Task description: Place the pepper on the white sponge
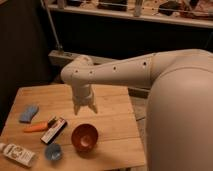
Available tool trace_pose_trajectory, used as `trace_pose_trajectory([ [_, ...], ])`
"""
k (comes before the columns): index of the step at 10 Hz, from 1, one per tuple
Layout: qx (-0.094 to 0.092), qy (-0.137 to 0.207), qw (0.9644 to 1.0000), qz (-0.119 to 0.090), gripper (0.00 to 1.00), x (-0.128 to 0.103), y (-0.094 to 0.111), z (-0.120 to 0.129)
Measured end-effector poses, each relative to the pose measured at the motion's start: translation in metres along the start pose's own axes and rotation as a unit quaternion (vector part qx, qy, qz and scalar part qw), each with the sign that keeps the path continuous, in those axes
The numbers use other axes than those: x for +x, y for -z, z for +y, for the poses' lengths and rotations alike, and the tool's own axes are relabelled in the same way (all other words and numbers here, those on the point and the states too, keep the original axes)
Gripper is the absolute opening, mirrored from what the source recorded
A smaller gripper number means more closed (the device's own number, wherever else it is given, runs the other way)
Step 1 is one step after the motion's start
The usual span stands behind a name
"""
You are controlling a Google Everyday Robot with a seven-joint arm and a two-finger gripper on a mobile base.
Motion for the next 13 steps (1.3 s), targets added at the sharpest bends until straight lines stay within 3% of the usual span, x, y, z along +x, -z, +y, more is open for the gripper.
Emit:
trace_pose_trajectory([
  [3,0.005,0.008,1.0,-0.003,0.65,-0.002,0.002,0.0],
  [4,0.018,0.037,0.999,-0.015,0.65,-0.009,0.006,0.0],
  [6,0.028,0.117,0.9916,-0.047,0.65,-0.021,0.018,0.017],
  [7,0.025,0.164,0.9837,-0.068,0.65,-0.027,0.027,0.031],
  [9,0.014,0.262,0.9596,-0.103,0.65,-0.035,0.04,0.065],
  [10,0.009,0.313,0.9427,-0.115,0.65,-0.036,0.045,0.085],
  [11,0.004,0.37,0.921,-0.123,0.65,-0.035,0.047,0.107],
  [12,0.001,0.406,0.9055,-0.125,0.65,-0.034,0.047,0.12],
  [13,-0.001,0.449,0.885,-0.124,0.65,-0.032,0.044,0.138],
])
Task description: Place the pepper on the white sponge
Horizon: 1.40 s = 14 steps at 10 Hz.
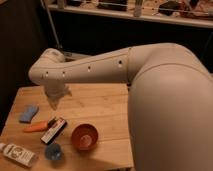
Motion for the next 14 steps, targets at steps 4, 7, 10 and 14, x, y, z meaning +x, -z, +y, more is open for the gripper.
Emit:
trace_pose_trajectory([
  [4,-0.039,0.176,0.9836,0.005,0.65,-0.05,-0.039,0.058],
  [7,-0.045,0.227,0.9729,0.007,0.65,-0.074,-0.069,0.073],
  [10,-0.045,0.234,0.9712,-0.001,0.65,-0.079,-0.091,0.073],
  [14,-0.04,0.241,0.9696,0.004,0.65,-0.06,-0.118,0.083],
])
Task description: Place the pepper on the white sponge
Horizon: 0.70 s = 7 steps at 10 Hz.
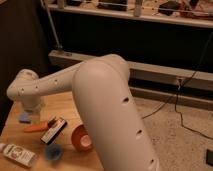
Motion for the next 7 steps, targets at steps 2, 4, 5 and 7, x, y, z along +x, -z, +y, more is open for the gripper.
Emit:
trace_pose_trajectory([
  [2,0.006,0.017,0.9996,0.02,0.65,0.009,-0.018,0.009],
  [4,0.015,0.038,0.9987,0.03,0.65,0.007,-0.035,0.017],
  [5,0.018,0.04,0.9986,0.029,0.65,0.004,-0.039,0.019],
  [7,0.023,0.04,0.9985,0.029,0.65,0.002,-0.047,0.021],
])
